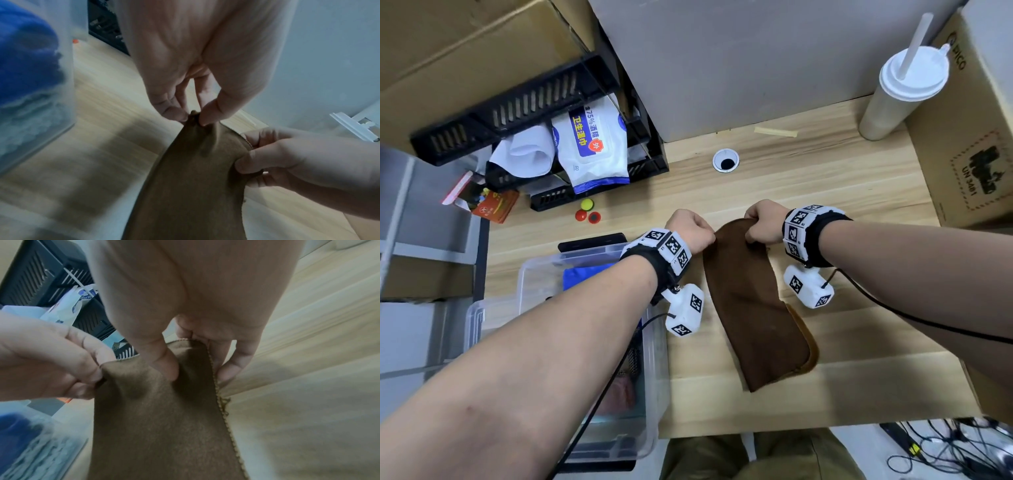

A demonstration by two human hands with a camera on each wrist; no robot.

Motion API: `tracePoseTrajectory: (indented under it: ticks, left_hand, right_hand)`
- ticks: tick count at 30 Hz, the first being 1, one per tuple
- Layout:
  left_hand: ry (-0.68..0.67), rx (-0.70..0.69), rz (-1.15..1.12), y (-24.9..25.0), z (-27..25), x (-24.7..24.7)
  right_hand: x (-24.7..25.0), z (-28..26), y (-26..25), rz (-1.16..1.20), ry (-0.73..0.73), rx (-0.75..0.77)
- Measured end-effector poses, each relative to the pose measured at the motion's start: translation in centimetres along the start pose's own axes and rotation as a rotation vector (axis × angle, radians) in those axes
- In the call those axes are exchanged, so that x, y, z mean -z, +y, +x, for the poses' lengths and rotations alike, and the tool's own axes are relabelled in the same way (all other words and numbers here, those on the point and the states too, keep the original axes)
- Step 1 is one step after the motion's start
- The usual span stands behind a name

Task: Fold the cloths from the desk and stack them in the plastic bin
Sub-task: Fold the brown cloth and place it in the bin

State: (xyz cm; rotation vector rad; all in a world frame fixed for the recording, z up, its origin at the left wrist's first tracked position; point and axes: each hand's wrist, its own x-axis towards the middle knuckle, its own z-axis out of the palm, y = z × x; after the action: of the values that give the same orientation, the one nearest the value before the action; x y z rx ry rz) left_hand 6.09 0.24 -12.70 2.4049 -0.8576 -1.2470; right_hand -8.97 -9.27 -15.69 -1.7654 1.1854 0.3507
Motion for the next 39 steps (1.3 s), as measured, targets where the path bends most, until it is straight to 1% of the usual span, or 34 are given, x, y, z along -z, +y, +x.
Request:
tracePoseTrajectory:
  ticks: [2,4,5,7,11,12,15,19,21,23,25,27,29,31,34,36,39]
  left_hand:
    - [-0.100,0.056,0.108,0.4,-0.3,0.1]
    - [-0.164,0.100,0.118,0.4,-0.6,0.1]
    - [-0.169,0.102,0.094,0.4,-0.5,0.1]
    - [-0.133,0.094,0.058,0.4,-0.4,0.2]
    - [0.033,-0.006,0.058,0.1,0.0,0.6]
    - [0.044,-0.024,0.070,0.0,0.0,0.7]
    - [0.003,-0.045,0.066,-0.6,0.2,0.6]
    - [0.045,-0.088,0.066,-0.8,0.2,0.6]
    - [0.029,-0.062,0.124,-0.4,0.2,0.5]
    - [0.000,-0.016,0.282,0.1,-0.1,0.5]
    - [-0.010,-0.012,0.444,0.4,-0.4,0.5]
    - [-0.046,-0.018,0.480,0.7,-0.4,0.6]
    - [-0.069,-0.014,0.422,1.1,0.2,0.9]
    - [-0.043,-0.013,0.291,1.2,0.6,1.2]
    - [-0.010,-0.084,0.122,1.2,0.6,1.5]
    - [0.001,-0.124,0.075,1.1,0.5,1.5]
    - [0.025,-0.119,0.035,0.9,1.0,1.2]
  right_hand:
    - [0.1,-0.1,0.1,0.045,-0.015,-0.001]
    - [0.3,-0.2,0.1,0.078,-0.016,0.002]
    - [0.3,-0.2,0.1,0.086,-0.011,0.004]
    - [0.5,-0.1,0.1,0.105,0.009,0.004]
    - [0.9,-0.3,0.0,0.150,0.041,0.020]
    - [1.0,-0.5,0.0,0.141,0.050,0.033]
    - [1.2,-0.9,0.2,0.104,0.100,0.078]
    - [1.0,-1.3,0.3,0.083,0.156,0.126]
    - [1.1,-1.4,0.3,0.078,0.165,0.145]
    - [1.1,-1.5,0.2,0.063,0.148,0.133]
    - [1.1,-1.5,0.2,0.049,0.145,0.120]
    - [1.1,-1.5,0.2,0.050,0.164,0.122]
    - [1.2,-1.4,0.1,0.067,0.192,0.129]
    - [1.3,-1.4,0.1,0.067,0.193,0.129]
    - [1.5,-1.4,0.2,0.013,0.162,0.134]
    - [1.7,-1.4,0.2,-0.008,0.159,0.147]
    - [1.9,-1.2,0.2,-0.009,0.161,0.173]
